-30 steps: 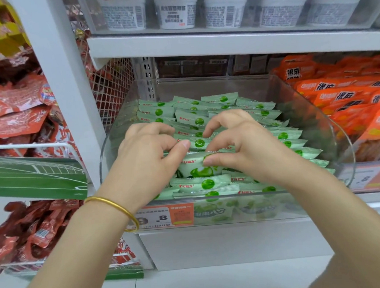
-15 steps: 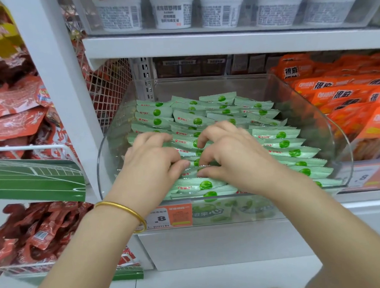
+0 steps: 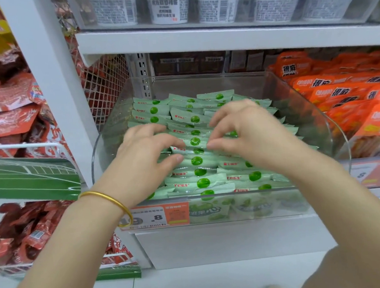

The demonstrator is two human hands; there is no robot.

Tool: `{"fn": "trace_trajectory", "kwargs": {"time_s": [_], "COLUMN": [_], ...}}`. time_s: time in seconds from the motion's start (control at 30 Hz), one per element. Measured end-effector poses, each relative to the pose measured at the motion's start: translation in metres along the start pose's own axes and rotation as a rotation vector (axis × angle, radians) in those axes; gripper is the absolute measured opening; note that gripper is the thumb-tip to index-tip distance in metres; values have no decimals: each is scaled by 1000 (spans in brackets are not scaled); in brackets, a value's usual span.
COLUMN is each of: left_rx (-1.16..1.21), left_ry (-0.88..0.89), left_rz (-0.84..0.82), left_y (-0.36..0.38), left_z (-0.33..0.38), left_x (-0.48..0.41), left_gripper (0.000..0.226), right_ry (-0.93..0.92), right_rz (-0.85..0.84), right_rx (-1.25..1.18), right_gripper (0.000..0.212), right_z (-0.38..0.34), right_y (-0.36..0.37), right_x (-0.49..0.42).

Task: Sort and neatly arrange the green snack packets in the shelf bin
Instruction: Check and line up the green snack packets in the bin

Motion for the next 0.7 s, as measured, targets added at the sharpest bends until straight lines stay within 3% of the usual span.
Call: {"fn": "trace_trajectory", "kwargs": {"time_s": [0.27, 0.37, 0.5, 0.7], "left_rx": [-69, -79, -2, 161], "left_ry": [15, 7, 9, -43], "left_rz": [-93, -112, -103, 6], "left_y": [6, 7, 9, -2], "left_z": [-2, -3, -7, -3], "left_x": [-2, -5, -6, -3], "left_gripper": [46, 50, 54, 97], "right_ry": [-57, -109, -113, -1], "right_rz": [-170, -133, 53, 299], "right_rx": [263, 288, 103, -362], "right_gripper": [24, 17, 9, 3], "right_z": [-12, -12, -9, -5], "right_y": [30, 31, 31, 9], "right_x": [-10, -9, -7, -4]}}
Point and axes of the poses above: each hand's wrist, its own x-axis away from the middle knuckle, its own y-axis out of the palm, z = x × y, the point moved 5 cm from there along -x, towards the middle knuckle, and after that the axes turned 7 degrees about -y, right-handed, at the moved point
